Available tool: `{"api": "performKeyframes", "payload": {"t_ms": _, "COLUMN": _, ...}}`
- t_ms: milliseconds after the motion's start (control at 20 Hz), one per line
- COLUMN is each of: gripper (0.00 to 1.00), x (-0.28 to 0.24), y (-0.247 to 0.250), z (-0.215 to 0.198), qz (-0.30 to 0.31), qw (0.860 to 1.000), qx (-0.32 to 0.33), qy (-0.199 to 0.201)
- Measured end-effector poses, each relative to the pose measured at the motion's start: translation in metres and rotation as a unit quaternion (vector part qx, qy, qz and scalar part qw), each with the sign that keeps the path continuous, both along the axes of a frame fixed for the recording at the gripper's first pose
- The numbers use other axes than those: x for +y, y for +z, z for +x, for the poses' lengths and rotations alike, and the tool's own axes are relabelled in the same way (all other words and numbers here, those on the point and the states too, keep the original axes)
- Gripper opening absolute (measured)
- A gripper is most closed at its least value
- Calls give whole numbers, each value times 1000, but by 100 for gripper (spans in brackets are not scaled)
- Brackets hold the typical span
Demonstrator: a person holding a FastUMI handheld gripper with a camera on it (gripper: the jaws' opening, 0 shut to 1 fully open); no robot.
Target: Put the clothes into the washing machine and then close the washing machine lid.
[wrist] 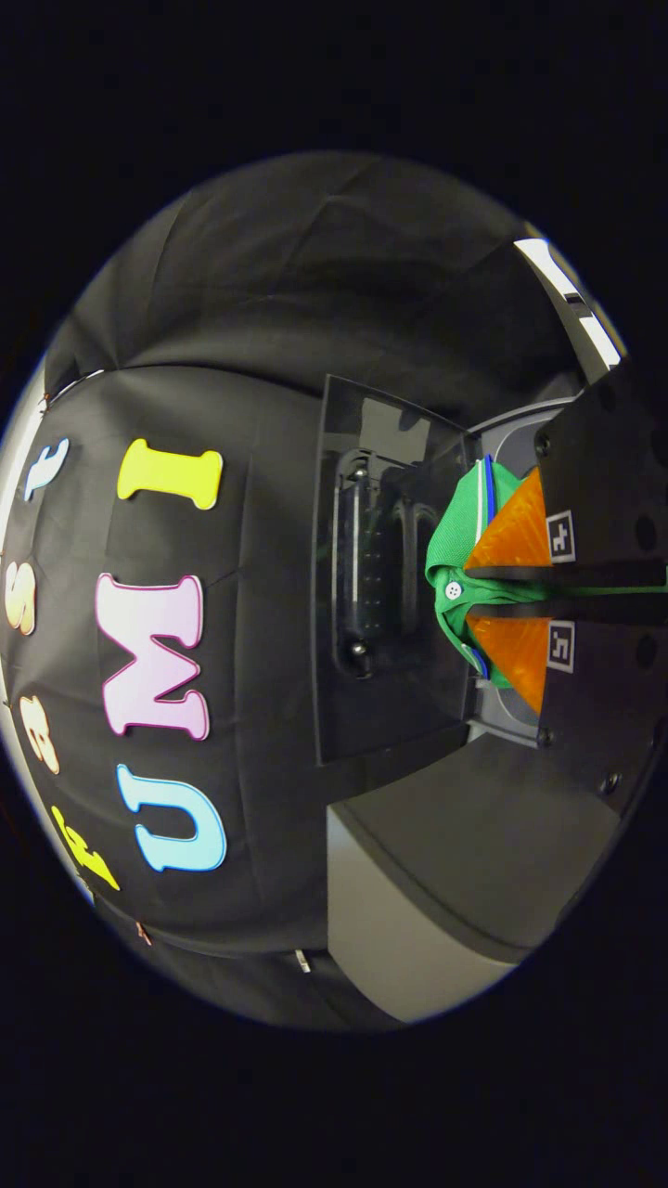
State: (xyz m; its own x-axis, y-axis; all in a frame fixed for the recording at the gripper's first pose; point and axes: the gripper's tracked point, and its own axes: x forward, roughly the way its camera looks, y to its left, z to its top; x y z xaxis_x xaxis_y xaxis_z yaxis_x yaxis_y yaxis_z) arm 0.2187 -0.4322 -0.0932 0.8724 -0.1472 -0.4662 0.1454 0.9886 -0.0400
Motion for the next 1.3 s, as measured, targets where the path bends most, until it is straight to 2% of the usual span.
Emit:
{"api": "performKeyframes", "payload": {"t_ms": 850, "gripper": 8, "x": -22, "y": -141, "z": 6, "qz": -3, "qw": 990, "qx": 136, "qy": -19}}
{"api": "performKeyframes", "payload": {"t_ms": 1300, "gripper": 8, "x": -32, "y": -179, "z": 8, "qz": 7, "qw": 980, "qx": 194, "qy": -34}}
